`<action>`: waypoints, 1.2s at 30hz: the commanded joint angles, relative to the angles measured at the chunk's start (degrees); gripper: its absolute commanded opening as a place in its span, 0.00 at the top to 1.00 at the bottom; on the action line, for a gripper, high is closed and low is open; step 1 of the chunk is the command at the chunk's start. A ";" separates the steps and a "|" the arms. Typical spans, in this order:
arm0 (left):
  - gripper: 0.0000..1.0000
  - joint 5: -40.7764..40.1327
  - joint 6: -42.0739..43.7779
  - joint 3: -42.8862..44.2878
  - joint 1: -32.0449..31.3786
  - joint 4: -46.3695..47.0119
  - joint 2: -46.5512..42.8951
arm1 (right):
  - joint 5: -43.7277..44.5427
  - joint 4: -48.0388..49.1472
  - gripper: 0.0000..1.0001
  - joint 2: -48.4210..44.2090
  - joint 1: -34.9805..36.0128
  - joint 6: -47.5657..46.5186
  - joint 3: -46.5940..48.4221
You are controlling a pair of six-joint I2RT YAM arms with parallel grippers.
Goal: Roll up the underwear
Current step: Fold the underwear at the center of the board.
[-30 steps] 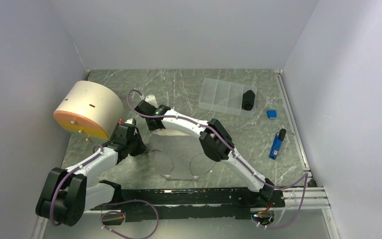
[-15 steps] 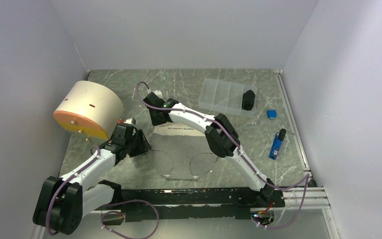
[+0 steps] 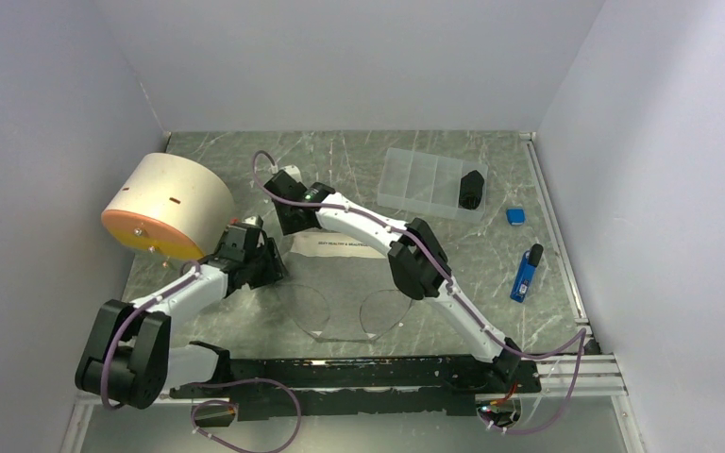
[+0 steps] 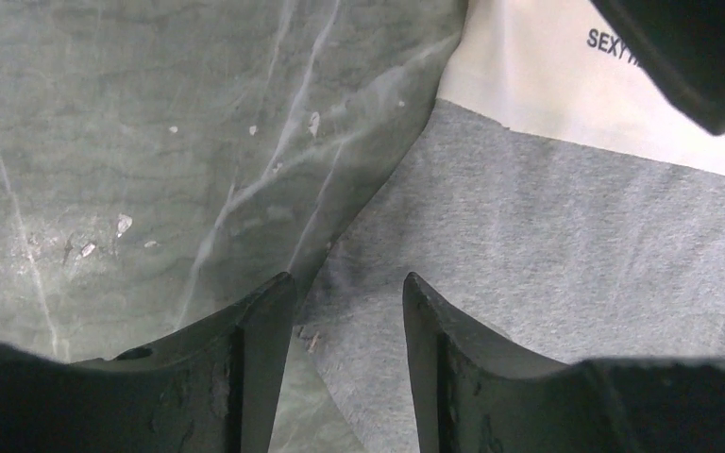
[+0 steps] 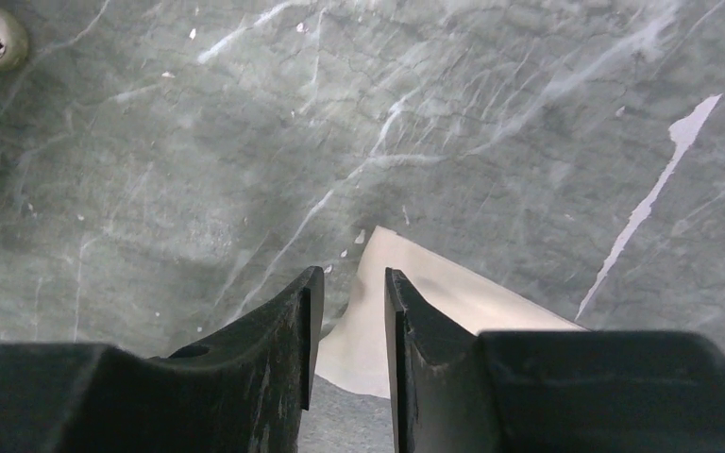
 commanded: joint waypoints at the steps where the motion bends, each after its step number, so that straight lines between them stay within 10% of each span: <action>1: 0.48 -1.27 1.11 -3.64 0.01 -3.47 3.16 | 3.45 -3.19 0.66 2.05 0.10 -1.62 4.65; 21: 0.94 -0.80 0.43 -4.30 0.01 -3.08 3.56 | 4.98 -4.53 0.80 5.99 1.47 -3.19 6.61; 36: 0.95 0.07 3.09 3.32 0.01 -9.49 -4.25 | -3.16 1.62 0.99 -3.76 -2.00 0.13 0.17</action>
